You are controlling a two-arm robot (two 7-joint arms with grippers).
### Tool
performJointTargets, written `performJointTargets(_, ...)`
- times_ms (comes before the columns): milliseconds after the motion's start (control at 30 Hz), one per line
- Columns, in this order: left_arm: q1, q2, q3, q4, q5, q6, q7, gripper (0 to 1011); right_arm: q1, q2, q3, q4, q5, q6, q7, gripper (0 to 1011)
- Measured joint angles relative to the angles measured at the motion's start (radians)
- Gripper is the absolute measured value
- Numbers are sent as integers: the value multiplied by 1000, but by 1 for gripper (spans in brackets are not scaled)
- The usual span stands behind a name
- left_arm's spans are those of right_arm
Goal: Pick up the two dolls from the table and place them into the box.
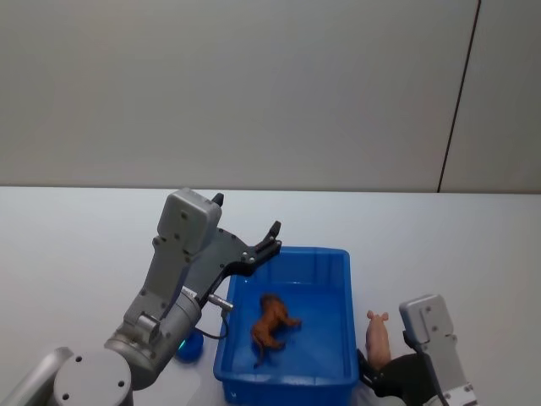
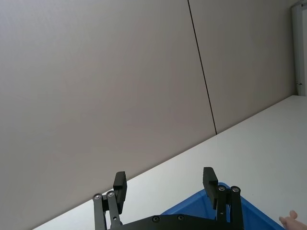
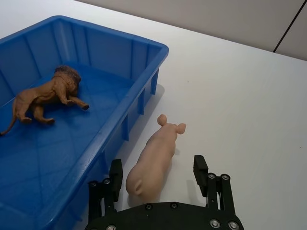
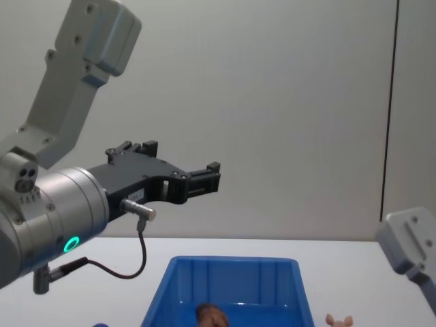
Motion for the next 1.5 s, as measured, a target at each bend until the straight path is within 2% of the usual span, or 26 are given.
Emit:
performJointTargets(333,0,0,0,0,0,0,0,1001,13,-12,1,31,-11,-5,-11,675)
performJointTargets(500,0,0,0,0,0,0,0,1001,17,-17,4,38,-14,-1,-26,504)
performJointTargets(533,0,0,0,0,0,0,0,1001,17,-18,6,40,-14,0,-30,445)
performJointTargets(633,0,0,0,0,0,0,0,1001,18,-19,7,41,-14,1,-35,390)
performJointTargets(833,0,0,0,0,0,0,0,1001,16,-20,10,39,-12,-1,-41,390)
performJointTargets(1167,0,0,0,0,0,0,0,1001,15,-20,16,3,-12,-46,-36,390)
performJointTargets(1500,0,0,0,0,0,0,0,1001,46,-31,21,-33,5,-105,48,390)
